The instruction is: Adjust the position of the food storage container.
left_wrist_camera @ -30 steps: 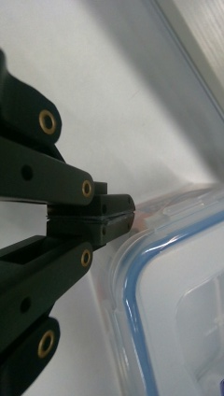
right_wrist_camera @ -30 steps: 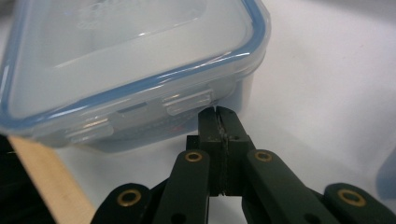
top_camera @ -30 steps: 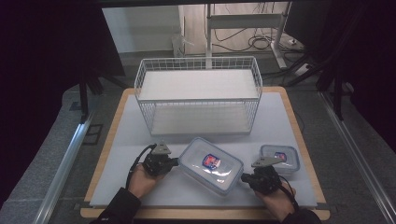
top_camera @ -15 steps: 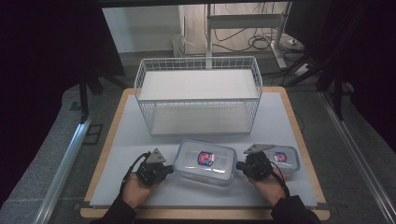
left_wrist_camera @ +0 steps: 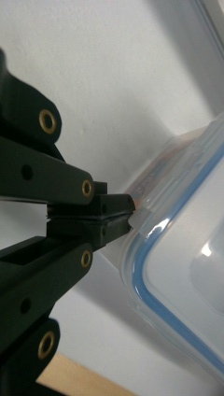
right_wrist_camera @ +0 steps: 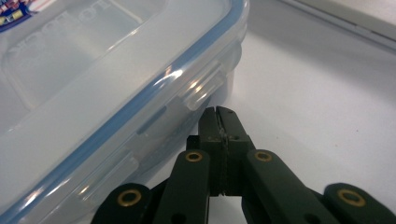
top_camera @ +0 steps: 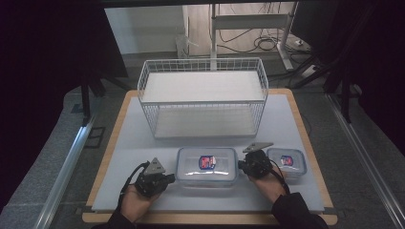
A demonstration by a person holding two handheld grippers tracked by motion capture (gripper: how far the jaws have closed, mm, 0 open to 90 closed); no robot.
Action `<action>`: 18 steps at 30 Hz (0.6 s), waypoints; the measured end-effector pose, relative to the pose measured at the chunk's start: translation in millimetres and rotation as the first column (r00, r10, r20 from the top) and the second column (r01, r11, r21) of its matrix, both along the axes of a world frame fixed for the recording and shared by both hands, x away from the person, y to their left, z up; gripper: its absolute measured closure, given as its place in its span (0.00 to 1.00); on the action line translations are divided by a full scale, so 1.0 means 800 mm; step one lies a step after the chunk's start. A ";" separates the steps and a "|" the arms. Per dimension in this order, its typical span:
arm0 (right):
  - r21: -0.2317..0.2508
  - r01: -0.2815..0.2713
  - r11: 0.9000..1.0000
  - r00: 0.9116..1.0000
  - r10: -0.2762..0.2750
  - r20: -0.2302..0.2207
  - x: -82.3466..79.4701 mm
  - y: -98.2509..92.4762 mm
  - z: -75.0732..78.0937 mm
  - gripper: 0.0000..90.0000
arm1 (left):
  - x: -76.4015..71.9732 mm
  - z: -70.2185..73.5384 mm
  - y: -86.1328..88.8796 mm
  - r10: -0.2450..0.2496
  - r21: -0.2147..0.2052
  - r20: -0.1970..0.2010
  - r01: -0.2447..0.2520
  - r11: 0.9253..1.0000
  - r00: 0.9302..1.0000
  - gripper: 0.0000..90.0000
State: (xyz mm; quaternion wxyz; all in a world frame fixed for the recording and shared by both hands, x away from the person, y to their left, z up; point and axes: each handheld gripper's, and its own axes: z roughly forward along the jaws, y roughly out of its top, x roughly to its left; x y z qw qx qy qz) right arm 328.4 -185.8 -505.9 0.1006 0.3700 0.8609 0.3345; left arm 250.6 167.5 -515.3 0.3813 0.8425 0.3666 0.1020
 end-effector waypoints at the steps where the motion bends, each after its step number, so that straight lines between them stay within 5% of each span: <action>1: 0.000 0.000 1.000 1.000 0.000 0.000 0.000 0.000 0.000 1.00 | 0.000 0.000 0.000 0.000 0.000 0.000 0.000 1.000 1.000 0.97; 8: -0.018 -0.017 1.000 0.999 0.018 0.045 -0.007 -0.009 0.009 0.93 | -0.004 0.005 0.003 0.010 0.032 0.041 -0.011 0.999 0.999 0.86; 12: -0.040 -0.035 0.999 0.996 0.039 0.082 -0.018 -0.018 0.018 0.86 | -0.010 0.006 0.012 0.039 0.040 0.086 -0.042 0.998 0.996 0.71; 18: -0.051 -0.036 0.998 0.993 0.042 0.115 -0.026 -0.034 0.025 0.79 | -0.015 0.007 0.025 0.074 0.011 0.122 -0.076 0.997 0.990 0.52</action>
